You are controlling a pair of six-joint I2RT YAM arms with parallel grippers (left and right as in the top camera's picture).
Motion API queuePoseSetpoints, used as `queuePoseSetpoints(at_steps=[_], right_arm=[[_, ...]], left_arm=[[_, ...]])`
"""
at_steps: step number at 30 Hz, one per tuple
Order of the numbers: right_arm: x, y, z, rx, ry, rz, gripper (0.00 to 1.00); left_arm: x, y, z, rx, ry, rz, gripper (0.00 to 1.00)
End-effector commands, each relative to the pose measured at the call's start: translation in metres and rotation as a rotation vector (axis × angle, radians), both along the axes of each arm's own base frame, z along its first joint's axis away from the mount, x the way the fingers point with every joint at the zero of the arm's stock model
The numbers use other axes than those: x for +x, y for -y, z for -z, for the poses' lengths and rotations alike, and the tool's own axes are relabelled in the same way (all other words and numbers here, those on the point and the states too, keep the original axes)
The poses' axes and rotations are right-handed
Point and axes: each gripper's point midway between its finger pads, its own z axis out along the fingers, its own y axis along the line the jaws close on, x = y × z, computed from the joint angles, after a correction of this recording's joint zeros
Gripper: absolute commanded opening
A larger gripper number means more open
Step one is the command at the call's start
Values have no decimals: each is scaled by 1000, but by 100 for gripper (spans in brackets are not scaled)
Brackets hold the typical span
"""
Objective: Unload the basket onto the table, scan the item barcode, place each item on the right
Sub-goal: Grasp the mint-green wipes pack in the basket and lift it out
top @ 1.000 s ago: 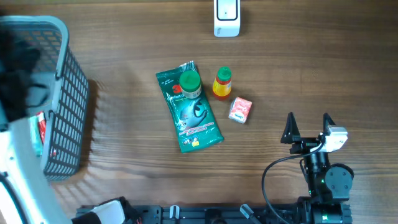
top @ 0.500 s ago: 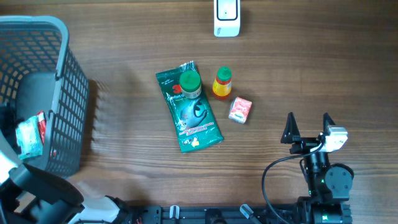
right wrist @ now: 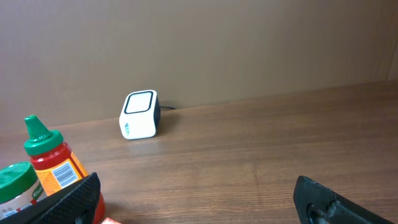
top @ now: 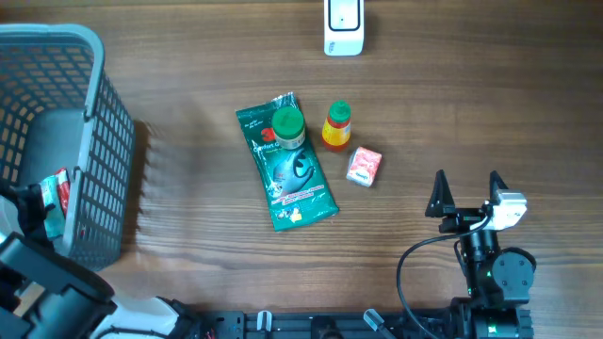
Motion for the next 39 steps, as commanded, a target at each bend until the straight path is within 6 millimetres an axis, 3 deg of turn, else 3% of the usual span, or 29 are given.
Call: queuePoseSetpoints(at_steps=[1, 3, 4, 5, 9, 12, 16, 20, 24, 27, 28, 29, 33, 34, 36, 39], right_arm=[[0, -2, 0, -14, 2, -10, 100], [0, -2, 0, -14, 2, -10, 100], [0, -2, 0, -14, 2, -10, 99], [0, -2, 0, -14, 2, -10, 100], [0, -2, 0, -14, 2, -10, 100], [0, -2, 0, -14, 2, -10, 100], [0, -2, 0, -14, 2, -10, 100], [0, -2, 0, -14, 2, -10, 100], [0, -2, 0, -14, 2, -10, 100], [0, -2, 0, -14, 2, -10, 100], [0, -2, 0, -14, 2, -10, 100], [0, -2, 0, -14, 2, -10, 100], [0, -2, 0, -14, 2, -10, 100], [0, -2, 0, -14, 2, -10, 100], [0, -2, 0, -14, 2, -10, 100], [0, -2, 0, -14, 2, -10, 100]], left_arm=[[-2, 5, 29, -62, -30, 0, 90], [-1, 6, 40, -79, -39, 0, 86], [-2, 7, 45, -90, -48, 0, 77], [-3, 8, 50, -103, -58, 0, 66], [-5, 15, 63, -140, -87, 9, 5], [0, 13, 55, -127, -65, 24, 4], [29, 12, 12, -91, 104, 94, 4], [63, 12, -72, 12, 356, 170, 4], [70, 20, -149, 146, 514, 227, 4], [71, 39, -208, 250, 648, 291, 4], [74, 51, -228, 268, 714, 337, 4], [82, 79, -260, 293, 823, 465, 4], [92, 148, -304, 325, 953, 724, 4], [95, 177, -314, 346, 968, 840, 4], [98, 227, -317, 326, 976, 1016, 4], [89, 276, -291, 225, 876, 1113, 4]])
